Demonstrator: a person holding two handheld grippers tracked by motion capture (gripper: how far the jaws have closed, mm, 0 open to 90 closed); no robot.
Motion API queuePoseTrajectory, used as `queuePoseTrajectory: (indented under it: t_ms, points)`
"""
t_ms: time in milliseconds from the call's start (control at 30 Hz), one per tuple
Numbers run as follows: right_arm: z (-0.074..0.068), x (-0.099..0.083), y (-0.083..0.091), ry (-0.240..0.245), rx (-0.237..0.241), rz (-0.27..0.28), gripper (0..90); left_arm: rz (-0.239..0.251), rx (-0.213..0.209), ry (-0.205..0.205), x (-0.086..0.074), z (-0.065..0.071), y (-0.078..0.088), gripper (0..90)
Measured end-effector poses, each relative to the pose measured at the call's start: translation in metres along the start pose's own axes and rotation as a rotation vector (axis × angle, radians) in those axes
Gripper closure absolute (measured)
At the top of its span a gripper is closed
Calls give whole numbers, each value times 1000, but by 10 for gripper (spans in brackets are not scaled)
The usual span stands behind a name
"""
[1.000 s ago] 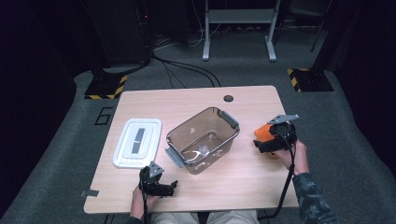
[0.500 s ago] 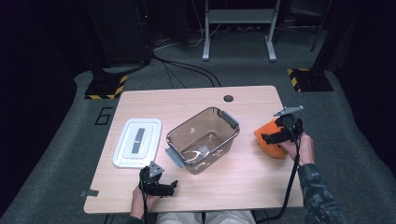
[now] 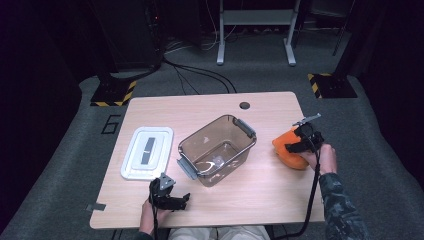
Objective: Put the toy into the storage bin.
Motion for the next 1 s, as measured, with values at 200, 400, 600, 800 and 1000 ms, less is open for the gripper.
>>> queuePoseTrajectory:
  t_ms: [200,400,600,800,1000]
  points:
    - [0,-4,-2,-9,-4,-7,545,0,0,0,0,0,0,31]
    - [0,-4,1,-24,-4,15,626,0,0,0,0,0,0,31]
    - [1,-2,6,-35,-17,39,638,0,0,0,0,0,0,31]
    - [-6,2,11,-27,1,56,642,0,0,-1,0,0,0,31]
    - [-8,7,15,-30,1,69,641,1,1,2,0,0,0,32]
Point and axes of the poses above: each handheld gripper's, and its own axes: y roughly backward along the jaws, x roughly out of its top, z roughly to its right, the point moved 8 cm from there along -y, roughly forward along the jaws, and after that the axes turned 15 degrees about -z, right-handed, at the moved point
